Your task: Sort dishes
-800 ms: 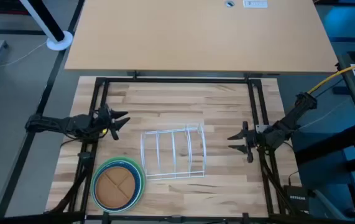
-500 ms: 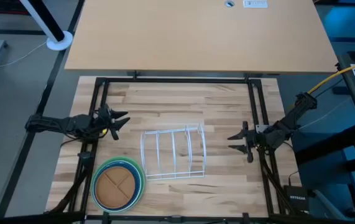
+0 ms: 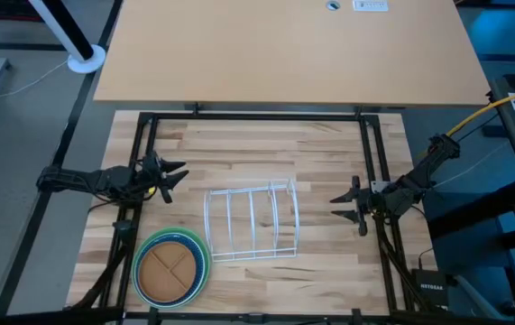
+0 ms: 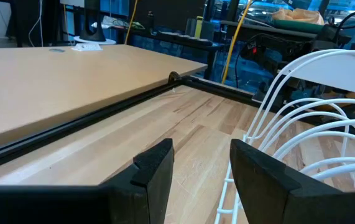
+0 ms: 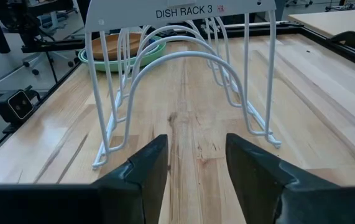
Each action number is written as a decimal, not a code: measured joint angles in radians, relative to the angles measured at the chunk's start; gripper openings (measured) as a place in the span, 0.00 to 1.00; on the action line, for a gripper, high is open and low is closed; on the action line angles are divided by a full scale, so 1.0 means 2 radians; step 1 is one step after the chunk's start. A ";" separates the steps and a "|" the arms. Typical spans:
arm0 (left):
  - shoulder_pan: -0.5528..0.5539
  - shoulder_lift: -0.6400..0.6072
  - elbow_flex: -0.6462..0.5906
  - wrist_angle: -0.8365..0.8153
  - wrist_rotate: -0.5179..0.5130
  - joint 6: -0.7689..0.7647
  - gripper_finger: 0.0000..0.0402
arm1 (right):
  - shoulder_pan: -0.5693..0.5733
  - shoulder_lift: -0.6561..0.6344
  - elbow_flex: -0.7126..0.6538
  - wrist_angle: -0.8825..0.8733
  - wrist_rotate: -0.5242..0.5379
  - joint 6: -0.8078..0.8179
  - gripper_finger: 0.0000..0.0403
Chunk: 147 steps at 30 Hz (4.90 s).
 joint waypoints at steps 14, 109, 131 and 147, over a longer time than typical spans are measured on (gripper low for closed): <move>0.000 0.000 0.000 0.000 0.000 0.000 0.38 | 0.000 0.000 0.000 0.000 0.000 0.000 0.41; -0.298 0.710 0.334 0.021 0.364 -0.725 0.38 | 0.000 0.000 0.000 0.064 0.067 0.049 0.41; -0.305 0.796 0.361 0.011 0.357 -0.750 0.38 | 0.000 0.000 0.000 0.061 0.015 0.048 0.41; -0.305 0.793 0.361 0.006 0.362 -0.758 0.03 | 0.000 0.000 0.000 0.062 0.015 0.048 0.41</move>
